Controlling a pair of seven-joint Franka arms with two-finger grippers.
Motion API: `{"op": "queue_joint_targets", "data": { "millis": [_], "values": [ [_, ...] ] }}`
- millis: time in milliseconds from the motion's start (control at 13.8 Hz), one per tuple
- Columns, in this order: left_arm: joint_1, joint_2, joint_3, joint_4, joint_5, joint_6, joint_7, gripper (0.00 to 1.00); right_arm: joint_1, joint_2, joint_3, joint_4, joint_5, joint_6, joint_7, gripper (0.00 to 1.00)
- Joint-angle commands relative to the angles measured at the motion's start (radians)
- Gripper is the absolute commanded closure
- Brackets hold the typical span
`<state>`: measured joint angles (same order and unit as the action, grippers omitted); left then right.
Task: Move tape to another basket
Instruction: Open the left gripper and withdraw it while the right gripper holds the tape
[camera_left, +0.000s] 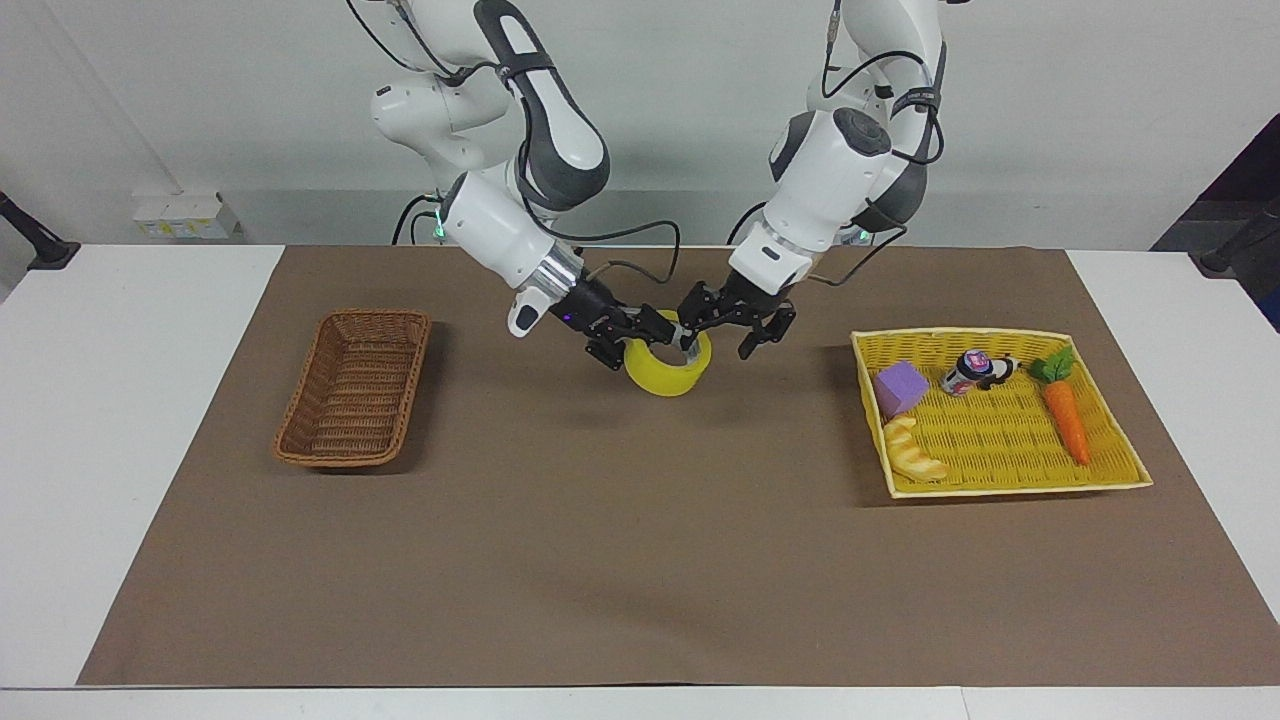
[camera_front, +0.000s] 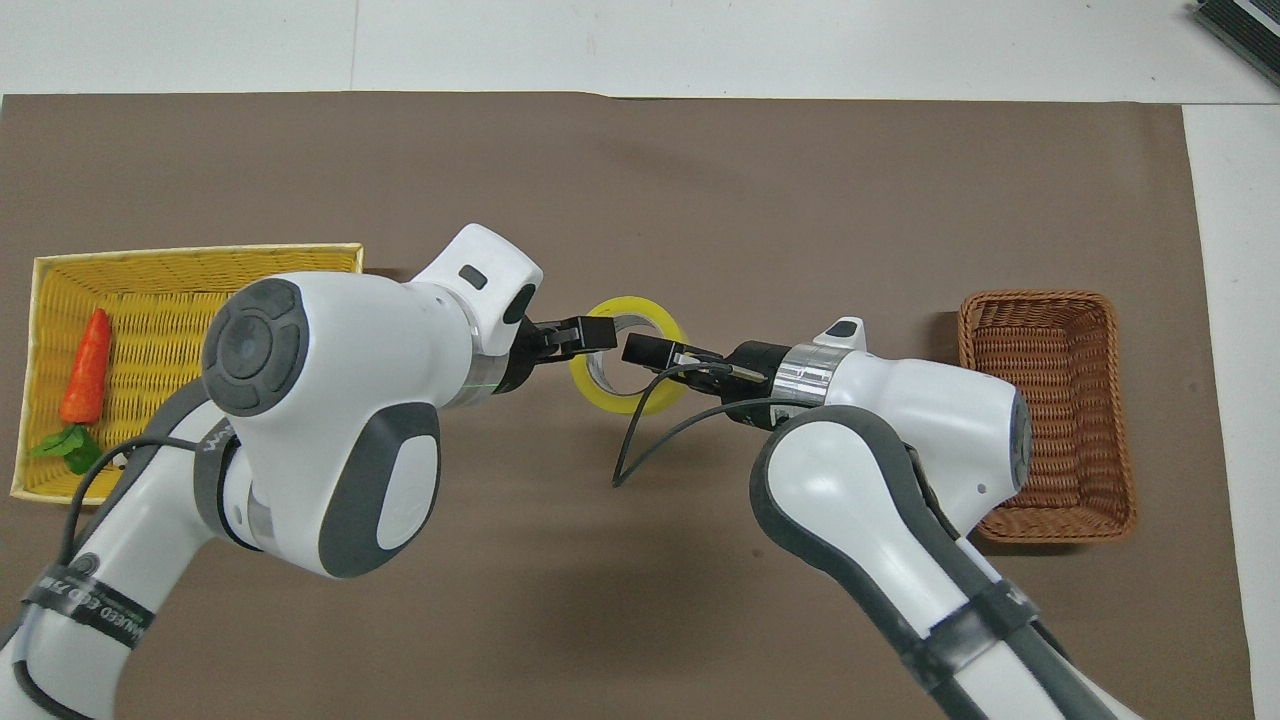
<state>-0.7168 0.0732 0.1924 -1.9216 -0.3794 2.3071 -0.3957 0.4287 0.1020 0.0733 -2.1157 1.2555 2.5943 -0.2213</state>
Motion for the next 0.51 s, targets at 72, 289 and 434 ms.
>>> {"op": "queue_joint_targets", "data": {
  "millis": [72, 289, 434],
  "values": [
    [0.068, -0.05, 0.001, 0.006, 0.0, -0.044, 0.041, 0.0, -0.002, 0.001, 0.005, 0.013, 0.035, 0.006, -0.01, 1.0],
    [0.129, -0.075, 0.005, 0.027, 0.077, -0.161, 0.108, 0.0, -0.007, 0.001, 0.003, 0.013, 0.032, 0.004, -0.01, 1.0],
    [0.161, -0.075, 0.007, 0.052, 0.143, -0.205, 0.118, 0.0, -0.018, 0.001, 0.003, 0.014, 0.022, 0.0, -0.009, 1.0]
  ]
}}
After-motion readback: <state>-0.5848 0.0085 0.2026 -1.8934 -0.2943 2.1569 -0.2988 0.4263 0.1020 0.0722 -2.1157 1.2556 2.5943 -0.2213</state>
